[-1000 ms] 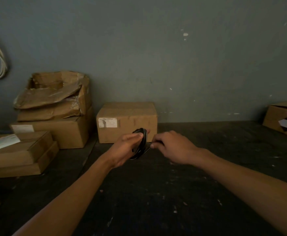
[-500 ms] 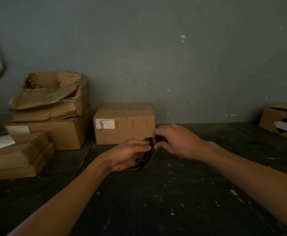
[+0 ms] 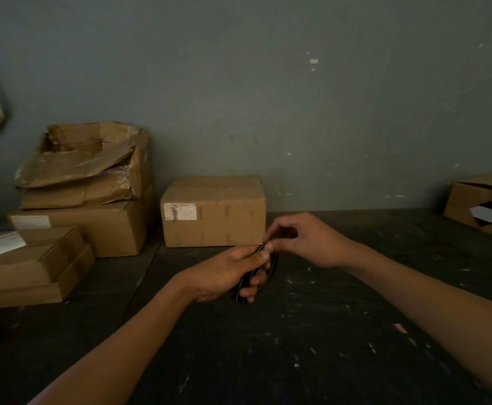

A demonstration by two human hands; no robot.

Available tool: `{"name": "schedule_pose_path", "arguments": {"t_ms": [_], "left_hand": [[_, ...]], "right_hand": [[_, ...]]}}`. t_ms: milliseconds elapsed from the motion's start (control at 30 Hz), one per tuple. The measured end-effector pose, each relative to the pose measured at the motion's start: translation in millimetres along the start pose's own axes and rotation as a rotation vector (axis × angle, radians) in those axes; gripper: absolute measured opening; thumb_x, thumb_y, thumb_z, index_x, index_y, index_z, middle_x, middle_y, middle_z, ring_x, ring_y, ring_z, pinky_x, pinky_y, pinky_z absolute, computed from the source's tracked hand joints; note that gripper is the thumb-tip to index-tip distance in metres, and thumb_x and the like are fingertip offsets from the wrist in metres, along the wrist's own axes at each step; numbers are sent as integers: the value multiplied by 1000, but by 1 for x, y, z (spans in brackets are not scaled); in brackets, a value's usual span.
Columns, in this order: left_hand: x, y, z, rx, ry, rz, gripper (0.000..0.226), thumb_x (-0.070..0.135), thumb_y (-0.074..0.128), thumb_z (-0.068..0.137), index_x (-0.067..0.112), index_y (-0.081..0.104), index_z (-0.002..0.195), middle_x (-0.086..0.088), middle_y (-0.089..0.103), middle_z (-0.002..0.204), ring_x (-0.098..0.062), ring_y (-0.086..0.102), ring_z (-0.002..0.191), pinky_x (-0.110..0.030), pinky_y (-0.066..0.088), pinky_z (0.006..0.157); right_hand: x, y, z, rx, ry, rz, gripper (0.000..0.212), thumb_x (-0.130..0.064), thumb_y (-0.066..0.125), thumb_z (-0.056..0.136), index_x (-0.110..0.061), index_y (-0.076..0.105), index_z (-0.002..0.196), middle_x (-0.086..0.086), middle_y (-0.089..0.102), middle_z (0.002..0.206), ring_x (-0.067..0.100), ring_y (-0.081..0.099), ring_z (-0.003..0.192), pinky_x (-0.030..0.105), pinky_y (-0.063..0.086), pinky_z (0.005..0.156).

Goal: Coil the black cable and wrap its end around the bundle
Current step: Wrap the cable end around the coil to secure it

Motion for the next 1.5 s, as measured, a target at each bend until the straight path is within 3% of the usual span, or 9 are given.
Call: {"name": "schedule_pose_path", "arguments": {"t_ms": [200, 433, 567, 700, 800, 933, 1200, 1333, 1500], "left_hand": [[0, 1, 3, 16, 92, -311, 24, 32, 38, 99, 15, 48, 85, 1, 32, 62, -12, 28, 49, -28, 40, 57], [-13, 1, 5, 61, 103, -408, 30, 32, 36, 99, 16, 49, 77, 1, 32, 59, -13, 33, 50, -32, 39, 63], [-26, -1, 4, 191, 63, -252, 29, 28, 36, 102, 10, 57, 92, -1, 45, 66, -15, 47, 62, -34, 44, 72], [-49, -1, 8, 351, 63, -126, 24, 16, 41, 102, 1, 53, 117, -4, 47, 71, -12, 49, 61, -30, 50, 66], [-67, 5, 11, 416, 58, -137, 22, 11, 43, 100, 2, 52, 118, -2, 44, 70, -10, 44, 58, -27, 50, 61], [-104, 20, 18, 408, -43, -272, 18, 12, 46, 100, 4, 56, 111, -1, 46, 69, -9, 44, 55, -27, 50, 60], [-179, 64, 14, 117, -476, -414, 24, 23, 48, 100, 6, 65, 97, -7, 61, 74, -21, 65, 77, -40, 54, 81], [-199, 74, 14, 193, -510, -440, 19, 15, 52, 98, 5, 67, 103, -11, 68, 89, -23, 66, 86, -42, 54, 87], [-214, 84, 14, 315, -483, -508, 22, 7, 57, 94, 10, 64, 114, -11, 68, 90, -20, 63, 80, -38, 54, 79]], "right_hand": [[11, 11, -18, 144, -18, 285, 20, -17, 65, 90, -11, 69, 109, 3, 72, 104, 12, 66, 102, 29, 52, 93], [24, 31, -30, 195, -7, 414, 28, -7, 63, 90, -14, 64, 118, 4, 72, 111, 10, 66, 107, 25, 52, 93], [35, 34, -38, 214, 47, 299, 25, -10, 61, 92, -15, 67, 116, -4, 72, 107, 4, 66, 103, 22, 51, 92], [51, 45, -52, 186, 121, 173, 23, -15, 60, 93, -22, 67, 113, -16, 67, 93, -1, 64, 93, 17, 49, 84], [60, 57, -62, 178, 152, 91, 21, -16, 59, 93, -22, 67, 112, -20, 63, 86, -4, 62, 88, 15, 49, 81], [81, 73, -77, 136, 224, 39, 19, -19, 58, 94, -22, 67, 110, -11, 67, 89, 1, 63, 86, 22, 51, 80], [119, 118, -118, -51, 327, -34, 20, -21, 55, 96, -25, 65, 113, -11, 67, 103, -1, 61, 95, 19, 49, 84], [134, 132, -136, -64, 386, -14, 20, -21, 56, 95, -24, 64, 113, -6, 69, 104, 3, 64, 93, 26, 54, 83], [151, 148, -153, -77, 465, 71, 18, -20, 55, 96, -25, 64, 111, -11, 65, 95, -1, 62, 85, 16, 48, 69]]}}
Point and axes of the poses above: each hand's wrist, its own z-axis towards the middle knuckle, its own y-axis out of the palm, x = y × z, the point moved 8 cm from there along z, towards the middle knuckle
